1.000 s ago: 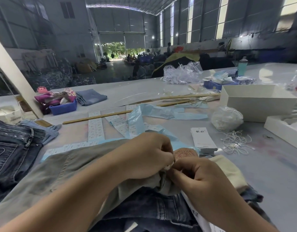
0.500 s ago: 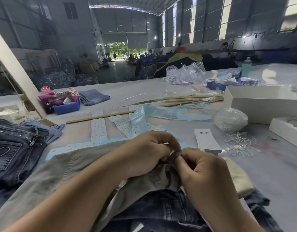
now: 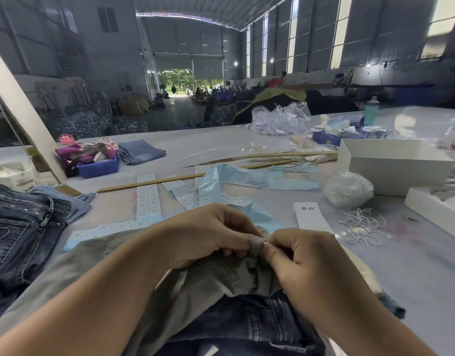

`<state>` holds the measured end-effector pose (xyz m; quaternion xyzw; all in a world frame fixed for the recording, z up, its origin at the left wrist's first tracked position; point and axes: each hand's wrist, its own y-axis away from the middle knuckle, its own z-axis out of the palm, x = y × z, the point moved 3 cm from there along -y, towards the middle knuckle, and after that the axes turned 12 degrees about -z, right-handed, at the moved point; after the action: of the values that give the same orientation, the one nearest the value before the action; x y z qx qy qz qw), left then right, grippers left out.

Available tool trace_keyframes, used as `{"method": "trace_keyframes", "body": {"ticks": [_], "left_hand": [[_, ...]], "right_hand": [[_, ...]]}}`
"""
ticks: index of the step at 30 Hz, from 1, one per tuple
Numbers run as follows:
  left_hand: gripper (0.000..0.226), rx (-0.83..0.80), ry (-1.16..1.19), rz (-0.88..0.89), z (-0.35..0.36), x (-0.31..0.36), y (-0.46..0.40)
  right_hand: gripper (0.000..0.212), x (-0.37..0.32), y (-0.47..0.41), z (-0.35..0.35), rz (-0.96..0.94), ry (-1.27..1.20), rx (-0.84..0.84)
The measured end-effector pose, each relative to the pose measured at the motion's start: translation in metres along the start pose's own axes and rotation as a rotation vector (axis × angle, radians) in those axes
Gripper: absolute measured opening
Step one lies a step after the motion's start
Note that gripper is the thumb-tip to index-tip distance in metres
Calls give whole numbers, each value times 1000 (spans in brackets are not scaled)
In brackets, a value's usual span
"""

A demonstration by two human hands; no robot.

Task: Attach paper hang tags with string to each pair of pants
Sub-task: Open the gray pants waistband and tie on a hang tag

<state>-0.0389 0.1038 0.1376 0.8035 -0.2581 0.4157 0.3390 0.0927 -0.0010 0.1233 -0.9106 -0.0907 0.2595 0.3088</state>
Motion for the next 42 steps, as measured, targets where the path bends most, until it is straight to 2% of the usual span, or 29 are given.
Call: {"method": "trace_keyframes", "body": {"ticks": [2, 5, 8, 11, 17, 22, 26, 30, 33, 38, 42], "left_hand": [[12, -10, 61, 12, -1, -1, 1], [23, 41, 17, 24, 0, -3, -1], [4, 32, 102, 57, 2, -5, -1], [23, 0, 265, 82, 1, -10, 1], [40, 123, 365, 102, 0, -15, 3], [39, 171, 325, 119, 7, -10, 5], [36, 211, 207, 143, 8, -8, 5], [20, 241, 176, 107, 3, -11, 4], [17, 253, 122, 113, 3, -11, 2], [16, 282, 42, 119, 3, -11, 2], [11, 312, 20, 141, 4, -11, 3]], "right_hand": [[22, 3, -2, -2, 1, 35, -65], [27, 4, 0, -1, -23, 26, -76], [29, 3, 4, 0, -27, 33, -5], [15, 4, 1, 1, -32, 56, 49], [6, 0, -5, 4, -46, 30, 69], [12, 1, -8, 6, -69, 74, 83], [5, -1, -9, 6, -60, 41, 96], [14, 6, -13, 3, 40, -58, -15], [20, 8, -15, 1, 74, -85, -77], [10, 8, -14, 3, 74, 15, -55], [10, 2, -11, 4, -17, 186, -31]]}}
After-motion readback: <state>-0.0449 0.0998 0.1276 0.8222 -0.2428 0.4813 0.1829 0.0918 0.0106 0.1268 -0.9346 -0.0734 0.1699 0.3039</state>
